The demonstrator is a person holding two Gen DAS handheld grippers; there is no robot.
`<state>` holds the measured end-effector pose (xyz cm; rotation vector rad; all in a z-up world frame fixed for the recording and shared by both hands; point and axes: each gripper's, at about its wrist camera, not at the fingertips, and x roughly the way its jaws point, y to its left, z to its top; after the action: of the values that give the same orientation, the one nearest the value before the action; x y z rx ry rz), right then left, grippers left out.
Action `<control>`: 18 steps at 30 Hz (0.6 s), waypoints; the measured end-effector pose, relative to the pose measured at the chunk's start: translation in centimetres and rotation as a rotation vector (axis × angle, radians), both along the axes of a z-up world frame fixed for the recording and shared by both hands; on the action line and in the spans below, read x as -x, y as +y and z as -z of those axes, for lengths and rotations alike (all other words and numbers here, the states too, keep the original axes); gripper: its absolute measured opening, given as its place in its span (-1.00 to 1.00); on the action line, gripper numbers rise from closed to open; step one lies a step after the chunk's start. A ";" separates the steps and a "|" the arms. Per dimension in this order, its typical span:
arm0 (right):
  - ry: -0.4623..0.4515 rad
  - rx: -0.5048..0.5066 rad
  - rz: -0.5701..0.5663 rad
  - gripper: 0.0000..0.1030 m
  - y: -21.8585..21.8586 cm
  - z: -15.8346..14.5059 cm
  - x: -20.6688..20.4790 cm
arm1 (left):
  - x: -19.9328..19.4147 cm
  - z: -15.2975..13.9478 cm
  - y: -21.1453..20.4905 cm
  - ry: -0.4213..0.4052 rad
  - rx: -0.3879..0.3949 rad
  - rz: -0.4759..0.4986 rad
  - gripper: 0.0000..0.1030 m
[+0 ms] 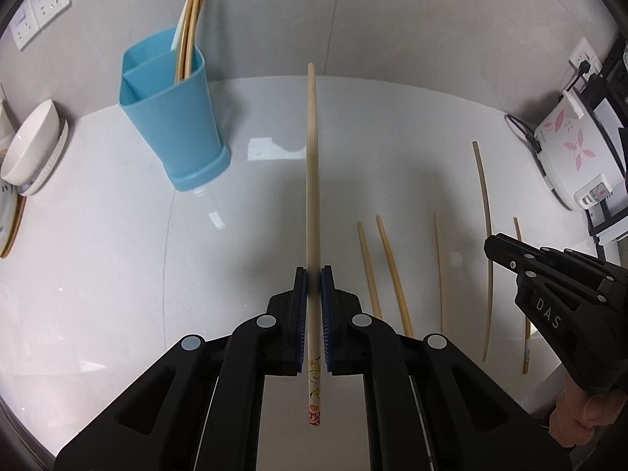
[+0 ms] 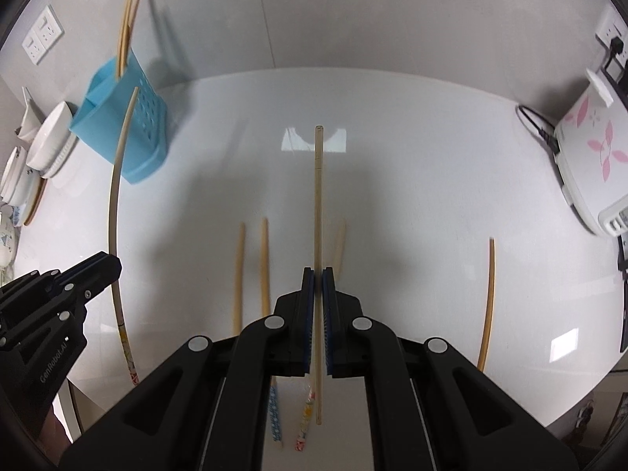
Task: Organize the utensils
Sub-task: 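Lift both held chopsticks upright and carry them over the blue holder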
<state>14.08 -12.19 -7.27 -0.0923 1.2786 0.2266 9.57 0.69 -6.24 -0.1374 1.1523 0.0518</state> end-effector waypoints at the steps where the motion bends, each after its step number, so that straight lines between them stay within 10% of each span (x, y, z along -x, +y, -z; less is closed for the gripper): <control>1: -0.006 -0.008 -0.001 -0.93 0.2 -0.3 -0.3 | 0.0 -0.3 0.2 -0.012 -0.002 -0.004 -0.88; 18: -0.147 -0.098 -0.097 -0.93 5.0 -5.0 -3.4 | -1.2 -5.3 5.3 -0.157 0.005 -0.101 -0.88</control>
<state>17.50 -7.16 -2.32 -0.0859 1.1164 0.3594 10.73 5.99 -0.96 -0.2006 0.9888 0.1256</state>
